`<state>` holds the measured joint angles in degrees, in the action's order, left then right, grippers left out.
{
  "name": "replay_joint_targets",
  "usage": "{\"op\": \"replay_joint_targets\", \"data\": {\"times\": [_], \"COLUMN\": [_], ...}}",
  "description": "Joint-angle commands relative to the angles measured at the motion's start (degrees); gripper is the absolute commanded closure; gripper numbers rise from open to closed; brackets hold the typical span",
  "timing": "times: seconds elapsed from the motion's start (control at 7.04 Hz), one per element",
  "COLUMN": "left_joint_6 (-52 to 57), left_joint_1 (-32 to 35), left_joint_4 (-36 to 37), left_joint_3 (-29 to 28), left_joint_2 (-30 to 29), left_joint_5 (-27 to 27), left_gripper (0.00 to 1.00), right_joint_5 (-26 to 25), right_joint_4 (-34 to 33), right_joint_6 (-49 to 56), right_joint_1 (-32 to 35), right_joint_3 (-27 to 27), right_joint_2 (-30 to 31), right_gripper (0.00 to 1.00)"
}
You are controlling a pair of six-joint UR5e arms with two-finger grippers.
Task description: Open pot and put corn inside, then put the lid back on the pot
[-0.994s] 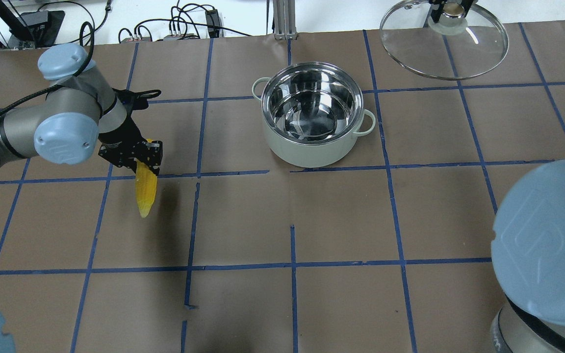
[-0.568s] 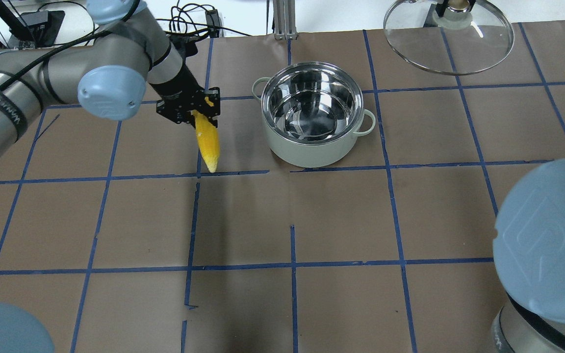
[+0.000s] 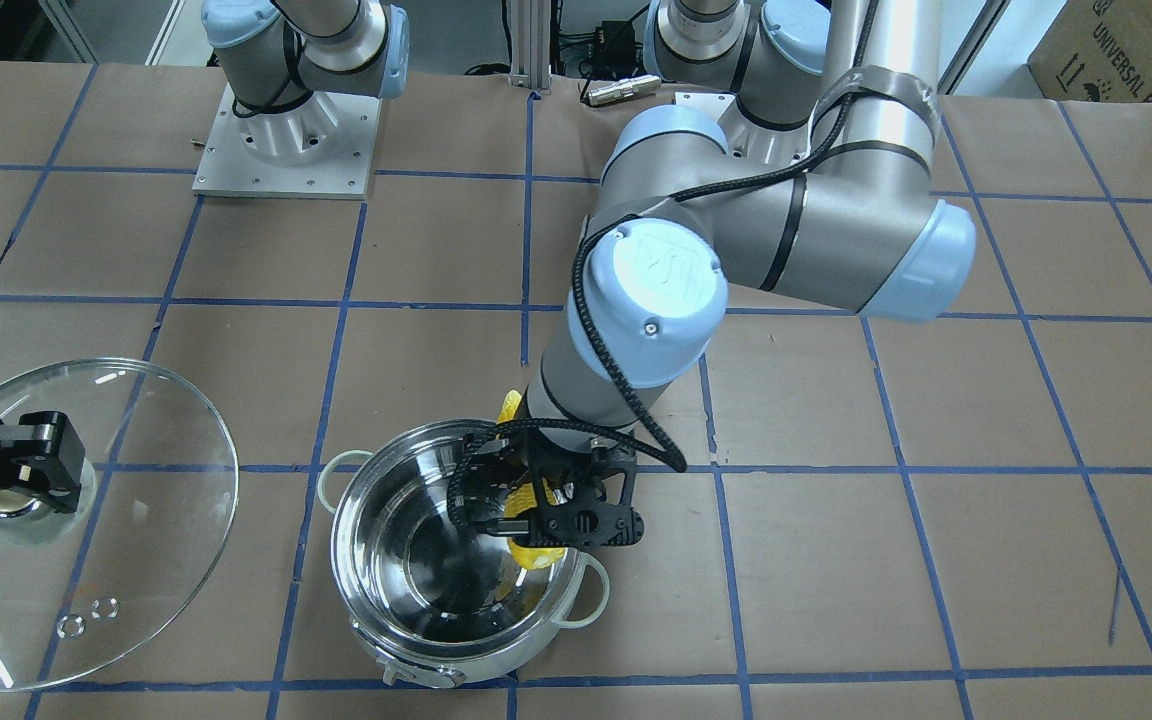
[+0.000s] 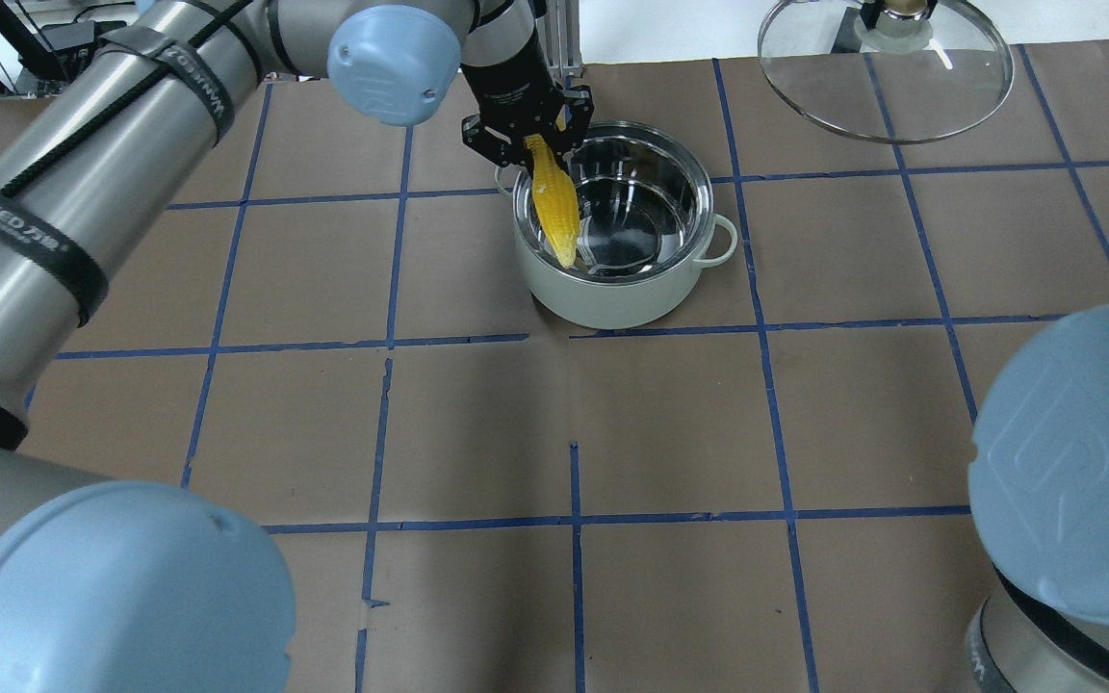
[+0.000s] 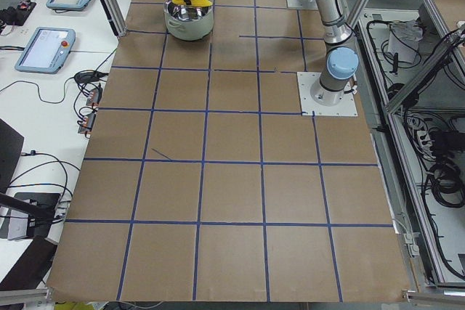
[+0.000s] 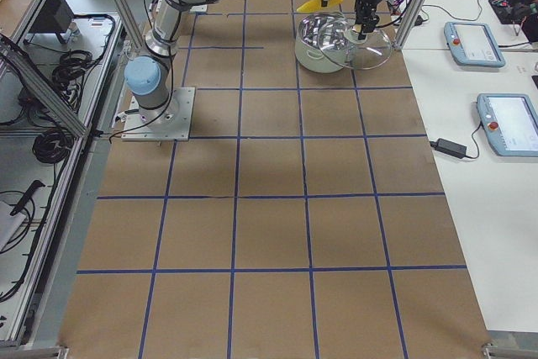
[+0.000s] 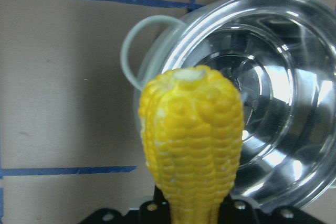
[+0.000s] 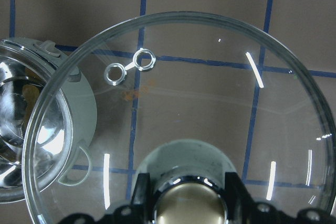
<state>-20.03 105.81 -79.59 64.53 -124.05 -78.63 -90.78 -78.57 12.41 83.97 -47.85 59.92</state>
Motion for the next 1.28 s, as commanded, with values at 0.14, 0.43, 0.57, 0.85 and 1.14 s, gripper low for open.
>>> {"op": "replay_joint_targets", "data": {"times": [0.14, 0.43, 0.57, 0.85, 1.14], "left_joint_6": [-0.36, -0.10, 0.17, 2.52, 13.82], "left_joint_1": [1.33, 0.89, 0.37, -1.29, -7.87], "left_joint_4": [0.84, 2.07, 1.98, 1.20, -3.62], "left_joint_3": [-3.09, -2.92, -2.66, -0.72, 6.08], "left_joint_2": [-5.23, -4.80, -4.63, -2.61, 4.56], "left_joint_5": [-0.21, -0.30, -0.21, -0.30, -1.95], "left_gripper": [0.04, 0.00, 0.00, 0.00, 0.00], "right_joint_5": [-0.01, -0.01, 0.07, 0.95, 0.78], "right_joint_4": [0.00, -0.09, 0.00, -0.17, -0.35], "right_joint_6": [-0.02, -0.19, -1.07, -0.99, -2.64], "right_joint_1": [0.05, 0.31, 0.49, 0.75, 3.72], "right_joint_3": [-0.14, -0.67, -0.84, -0.76, -0.85], "right_joint_2": [-0.15, 0.03, 0.20, 0.46, 0.20], "right_gripper": [0.93, 0.93, 0.93, 0.93, 0.93]}}
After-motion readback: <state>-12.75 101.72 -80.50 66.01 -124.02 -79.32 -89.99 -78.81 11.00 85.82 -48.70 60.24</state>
